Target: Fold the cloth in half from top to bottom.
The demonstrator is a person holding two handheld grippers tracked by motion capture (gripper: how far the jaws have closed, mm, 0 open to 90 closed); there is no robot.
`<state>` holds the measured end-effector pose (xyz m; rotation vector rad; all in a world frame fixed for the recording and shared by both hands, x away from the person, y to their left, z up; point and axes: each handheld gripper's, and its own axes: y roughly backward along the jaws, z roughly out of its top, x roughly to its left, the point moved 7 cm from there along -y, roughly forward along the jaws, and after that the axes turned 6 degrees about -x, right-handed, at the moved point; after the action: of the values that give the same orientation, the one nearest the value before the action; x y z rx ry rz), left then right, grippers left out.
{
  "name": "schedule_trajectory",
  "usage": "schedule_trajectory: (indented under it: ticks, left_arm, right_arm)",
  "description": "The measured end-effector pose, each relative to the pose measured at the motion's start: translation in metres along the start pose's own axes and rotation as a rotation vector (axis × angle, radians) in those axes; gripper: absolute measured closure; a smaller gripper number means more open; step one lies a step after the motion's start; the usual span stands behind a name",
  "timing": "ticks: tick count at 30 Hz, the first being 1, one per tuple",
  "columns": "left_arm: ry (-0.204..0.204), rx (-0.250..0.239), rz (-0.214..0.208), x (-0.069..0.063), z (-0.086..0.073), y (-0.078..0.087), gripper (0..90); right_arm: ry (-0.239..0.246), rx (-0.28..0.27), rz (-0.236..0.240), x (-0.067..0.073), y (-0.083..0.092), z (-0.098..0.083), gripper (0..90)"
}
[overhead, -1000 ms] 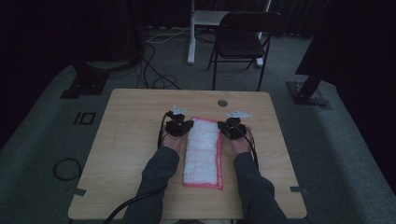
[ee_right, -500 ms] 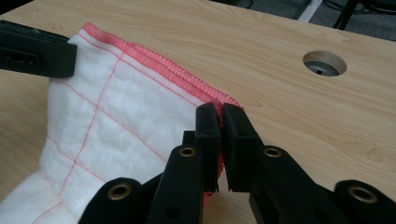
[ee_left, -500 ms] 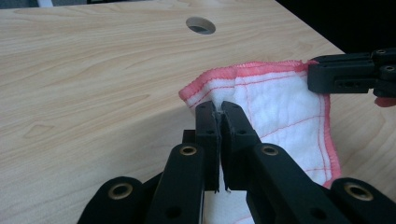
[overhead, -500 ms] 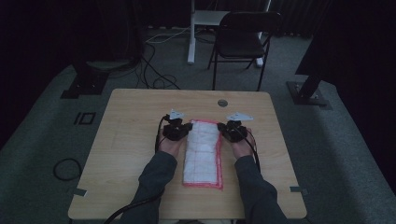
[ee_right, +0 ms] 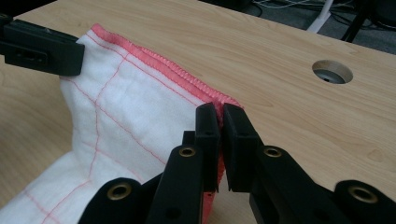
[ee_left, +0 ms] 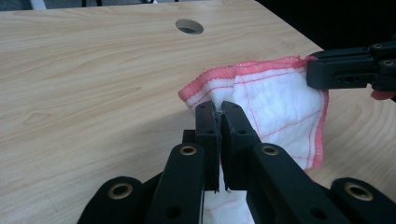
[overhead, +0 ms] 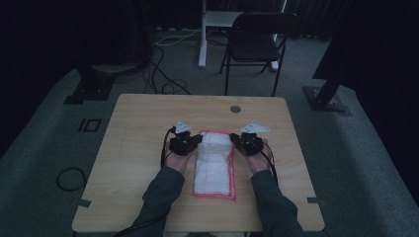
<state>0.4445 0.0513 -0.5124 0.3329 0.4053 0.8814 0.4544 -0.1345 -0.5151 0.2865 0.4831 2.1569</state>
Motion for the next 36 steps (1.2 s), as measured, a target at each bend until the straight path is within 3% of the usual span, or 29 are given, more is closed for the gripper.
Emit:
schedule_trajectory:
  ticks: [17, 36]
  left_arm:
    - [0.021, -0.015, -0.031, -0.013, -0.009, 0.021, 87.3]
    - [0.032, -0.041, -0.053, -0.021, -0.022, 0.045, 87.2]
  right_arm:
    - [0.013, -0.029, 0.034, 0.015, 0.023, -0.006, 85.9]
    - [0.068, -0.043, 0.070, 0.039, 0.044, -0.012, 85.8]
